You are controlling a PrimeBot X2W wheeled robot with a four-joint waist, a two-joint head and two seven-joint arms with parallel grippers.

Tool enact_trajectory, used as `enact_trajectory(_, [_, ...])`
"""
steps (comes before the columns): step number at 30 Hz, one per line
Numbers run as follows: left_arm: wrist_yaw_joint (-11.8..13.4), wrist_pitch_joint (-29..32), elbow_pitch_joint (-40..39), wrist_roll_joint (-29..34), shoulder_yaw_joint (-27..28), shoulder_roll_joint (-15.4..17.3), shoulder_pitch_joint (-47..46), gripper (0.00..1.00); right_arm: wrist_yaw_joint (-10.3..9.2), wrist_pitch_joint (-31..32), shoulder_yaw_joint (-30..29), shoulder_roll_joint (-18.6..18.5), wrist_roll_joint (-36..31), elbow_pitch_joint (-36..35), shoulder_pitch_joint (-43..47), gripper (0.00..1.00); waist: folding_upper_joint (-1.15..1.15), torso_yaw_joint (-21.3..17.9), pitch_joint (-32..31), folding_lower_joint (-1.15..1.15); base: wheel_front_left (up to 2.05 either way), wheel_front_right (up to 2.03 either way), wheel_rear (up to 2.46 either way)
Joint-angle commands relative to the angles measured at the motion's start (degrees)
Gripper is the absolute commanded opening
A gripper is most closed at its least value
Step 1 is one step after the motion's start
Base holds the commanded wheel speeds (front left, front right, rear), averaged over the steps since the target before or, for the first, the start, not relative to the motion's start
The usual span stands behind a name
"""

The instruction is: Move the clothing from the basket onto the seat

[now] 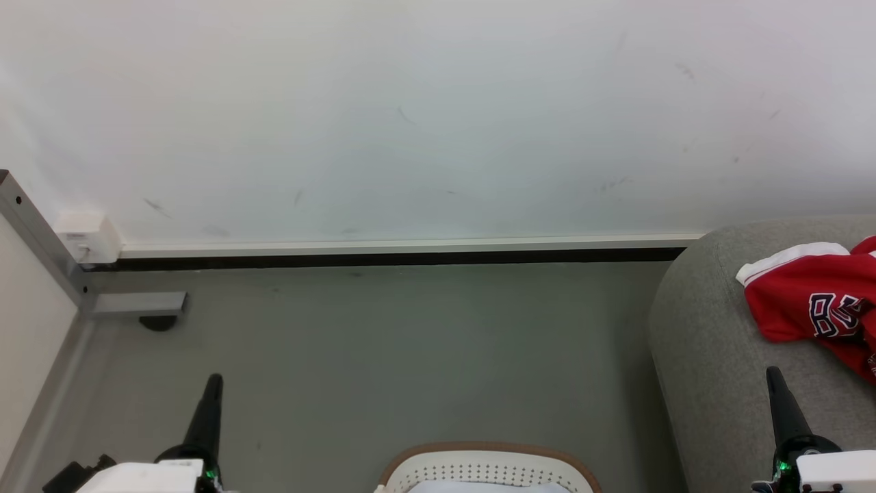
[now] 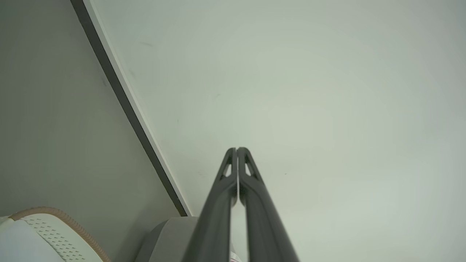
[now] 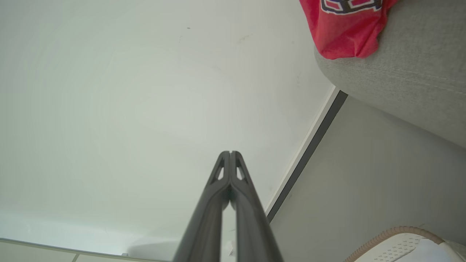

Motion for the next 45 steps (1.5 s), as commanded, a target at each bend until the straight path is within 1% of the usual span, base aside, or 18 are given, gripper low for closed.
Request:
enact_trajectory(1, [0.07, 0.40, -0.17, -1.61, 0.42, 0.19, -0.93, 0.00, -0.09, 0.18, -0.48, -0.31, 1.38, -0.34, -1.15, 0.00, 0.00, 0.03, 0.02, 0.00, 0.00, 0.00, 0.00])
enact_trajectory(28, [0.34, 3.29, 0.30, -12.07, 1.16, -0.02, -2.29, 0.00, -0.12, 2.79, -2.39, -0.35, 11.39, -0.69, -1.18, 0.00, 0.00, 0.68, 0.43, 0.00, 0.00, 0.00, 0.00])
enact_trajectory(45, [0.34, 3.32, 0.29, -11.91, 1.15, -0.02, -2.25, 0.00, -0.12, 2.71, -2.21, -0.44, 11.46, -0.69, -1.14, 0.00, 0.00, 0.69, 0.43, 0.00, 0.00, 0.00, 0.00])
